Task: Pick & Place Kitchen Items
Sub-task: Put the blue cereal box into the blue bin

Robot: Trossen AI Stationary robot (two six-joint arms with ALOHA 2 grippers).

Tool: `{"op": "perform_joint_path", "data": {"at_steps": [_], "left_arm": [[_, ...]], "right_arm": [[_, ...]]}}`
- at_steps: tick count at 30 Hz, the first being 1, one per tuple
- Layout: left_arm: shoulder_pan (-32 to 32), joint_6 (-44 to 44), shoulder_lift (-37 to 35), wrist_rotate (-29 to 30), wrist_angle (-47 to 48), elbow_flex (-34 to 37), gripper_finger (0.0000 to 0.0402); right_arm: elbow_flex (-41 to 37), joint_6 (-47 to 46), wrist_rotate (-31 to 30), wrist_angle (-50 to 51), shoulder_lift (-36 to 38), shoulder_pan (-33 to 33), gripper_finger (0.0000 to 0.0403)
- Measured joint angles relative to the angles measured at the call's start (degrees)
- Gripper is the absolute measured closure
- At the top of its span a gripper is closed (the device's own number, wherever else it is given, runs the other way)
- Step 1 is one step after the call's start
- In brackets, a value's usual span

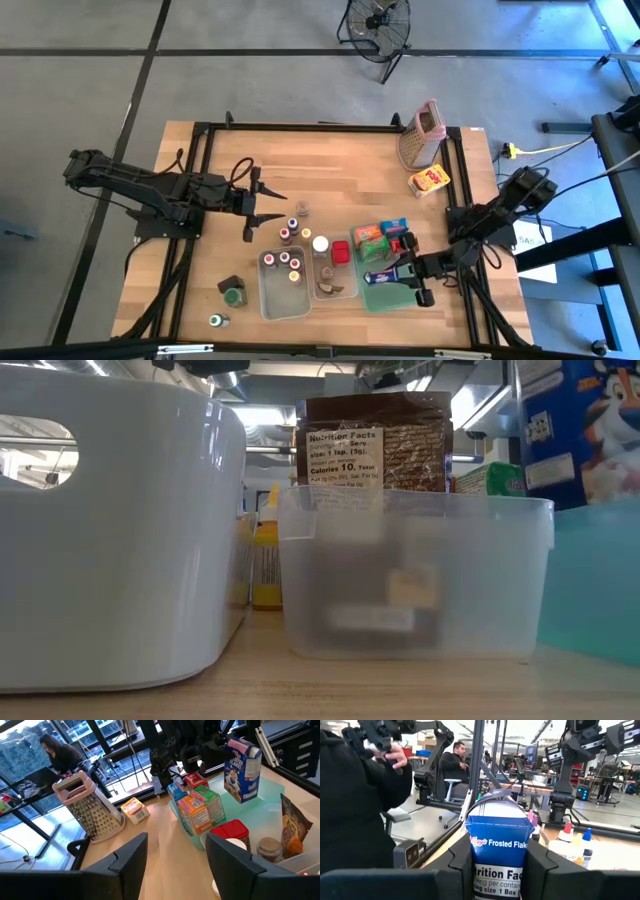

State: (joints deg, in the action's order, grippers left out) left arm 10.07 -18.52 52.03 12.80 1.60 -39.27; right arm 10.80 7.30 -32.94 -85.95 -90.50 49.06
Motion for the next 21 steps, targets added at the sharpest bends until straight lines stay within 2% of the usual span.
{"op": "perform_joint_path", "data": {"at_steps": [4,21], "left_arm": [[0.0,1.3,0.0,0.0,0.0,0.0,0.0204],[0.0,2.3,0.0,0.0,1.4,0.0,0.0207]], "right_arm": [[-1.0,-0.3,0.0,-3.9,-2.5,-0.4,0.0292],[-1.1,-2.9,-0.1,-3.3,-4.0,-2.9,0.0296]]}}
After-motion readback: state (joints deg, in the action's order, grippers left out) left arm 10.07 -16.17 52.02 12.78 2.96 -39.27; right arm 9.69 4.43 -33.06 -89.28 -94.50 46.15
